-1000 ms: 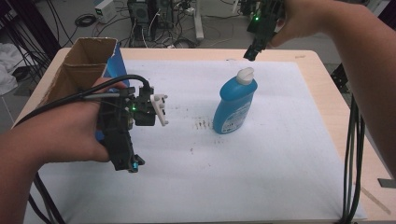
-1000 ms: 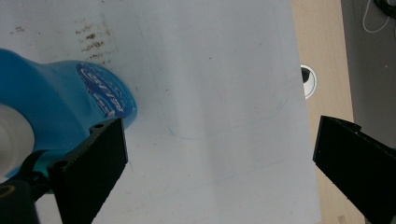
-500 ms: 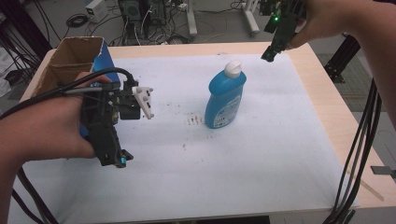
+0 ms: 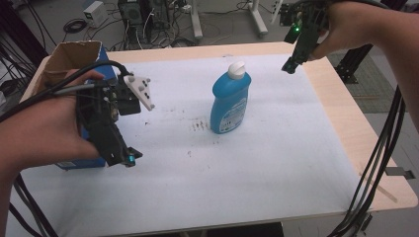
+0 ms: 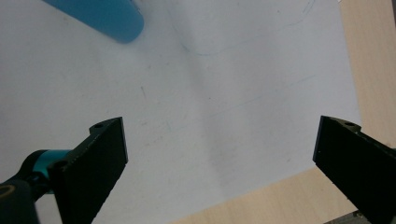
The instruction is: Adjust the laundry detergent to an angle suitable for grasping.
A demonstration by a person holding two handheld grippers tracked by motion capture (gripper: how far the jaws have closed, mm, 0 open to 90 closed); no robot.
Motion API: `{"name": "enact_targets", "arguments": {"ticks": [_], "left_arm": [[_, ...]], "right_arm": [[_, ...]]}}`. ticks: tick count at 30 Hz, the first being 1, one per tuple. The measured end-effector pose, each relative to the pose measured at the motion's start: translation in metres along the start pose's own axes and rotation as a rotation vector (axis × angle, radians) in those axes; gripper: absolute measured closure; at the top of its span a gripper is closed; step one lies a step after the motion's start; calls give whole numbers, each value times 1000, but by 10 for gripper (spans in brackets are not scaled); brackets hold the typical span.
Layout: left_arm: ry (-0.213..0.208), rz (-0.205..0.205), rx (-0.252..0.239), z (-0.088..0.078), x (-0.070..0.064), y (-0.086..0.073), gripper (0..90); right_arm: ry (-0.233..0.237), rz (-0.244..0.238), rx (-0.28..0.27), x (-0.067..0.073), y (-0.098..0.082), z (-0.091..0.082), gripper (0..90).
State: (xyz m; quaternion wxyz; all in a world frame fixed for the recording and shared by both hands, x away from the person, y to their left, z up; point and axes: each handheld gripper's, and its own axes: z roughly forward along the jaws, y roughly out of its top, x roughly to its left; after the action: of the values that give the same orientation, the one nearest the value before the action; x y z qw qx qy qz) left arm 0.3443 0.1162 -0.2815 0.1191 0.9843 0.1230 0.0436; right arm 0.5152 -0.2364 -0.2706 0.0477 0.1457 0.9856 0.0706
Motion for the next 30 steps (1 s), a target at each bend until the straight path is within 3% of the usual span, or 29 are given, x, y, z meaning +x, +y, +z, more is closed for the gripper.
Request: {"name": "enact_targets", "arguments": {"ticks": [4,9,14,15,20,30], "left_arm": [[-1,-29,-40,-3,2,2,17],[-23,-104,-162,-4,5,8,17],[-37,-135,-224,-4,8,14,17],[-46,-162,-256,-3,9,17,17],[-47,-222,-305,7,12,25,16],[-30,-261,-375,21,18,43,17]], "right_arm": [[0,10,-2,4,-6,-1,23],[1,15,-12,8,-14,-1,23],[1,20,-12,11,-17,0,23],[3,16,-12,12,-17,0,22],[2,13,-14,15,-16,0,23],[5,1,-9,18,-19,0,22]]}}
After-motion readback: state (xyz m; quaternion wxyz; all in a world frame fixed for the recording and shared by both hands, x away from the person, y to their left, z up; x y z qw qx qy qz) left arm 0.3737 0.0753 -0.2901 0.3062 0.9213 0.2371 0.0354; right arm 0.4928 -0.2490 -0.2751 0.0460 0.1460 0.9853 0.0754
